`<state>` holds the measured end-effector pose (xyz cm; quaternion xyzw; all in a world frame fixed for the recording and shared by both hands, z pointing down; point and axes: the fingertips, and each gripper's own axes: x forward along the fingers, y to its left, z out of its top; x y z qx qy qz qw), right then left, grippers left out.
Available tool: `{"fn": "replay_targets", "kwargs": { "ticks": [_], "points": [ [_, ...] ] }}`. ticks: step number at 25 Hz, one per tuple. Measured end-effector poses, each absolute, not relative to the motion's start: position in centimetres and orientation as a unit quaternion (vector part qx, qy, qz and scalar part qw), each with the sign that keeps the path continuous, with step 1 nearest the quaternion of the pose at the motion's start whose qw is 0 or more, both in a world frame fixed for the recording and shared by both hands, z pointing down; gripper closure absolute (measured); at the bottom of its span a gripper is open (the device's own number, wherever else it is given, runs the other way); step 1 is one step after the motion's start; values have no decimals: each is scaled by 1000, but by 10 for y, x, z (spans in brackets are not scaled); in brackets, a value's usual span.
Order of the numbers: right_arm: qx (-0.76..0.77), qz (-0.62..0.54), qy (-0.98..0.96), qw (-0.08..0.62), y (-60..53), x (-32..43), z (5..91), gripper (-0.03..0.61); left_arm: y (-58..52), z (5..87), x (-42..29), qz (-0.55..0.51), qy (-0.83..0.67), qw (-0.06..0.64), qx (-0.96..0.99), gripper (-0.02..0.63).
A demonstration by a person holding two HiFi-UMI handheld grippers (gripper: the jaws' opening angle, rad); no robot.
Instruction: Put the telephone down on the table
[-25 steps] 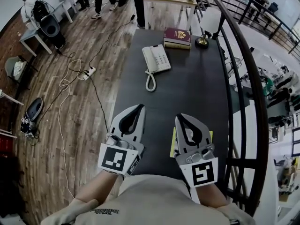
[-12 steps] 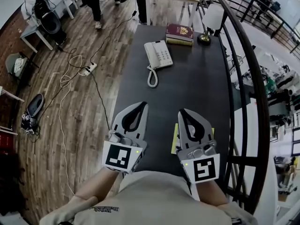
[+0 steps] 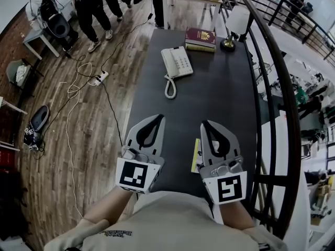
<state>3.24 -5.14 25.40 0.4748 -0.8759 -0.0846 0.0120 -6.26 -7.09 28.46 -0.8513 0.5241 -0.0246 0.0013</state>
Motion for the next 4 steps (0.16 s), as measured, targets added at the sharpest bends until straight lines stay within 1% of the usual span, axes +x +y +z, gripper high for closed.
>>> {"fn": "replay_targets", "kwargs": {
  "ticks": [4],
  "points": [
    [470,-80,-879,14,-54,31,251,577,-72,282,-60,-23,519,-6,-855,609]
  ]
}}
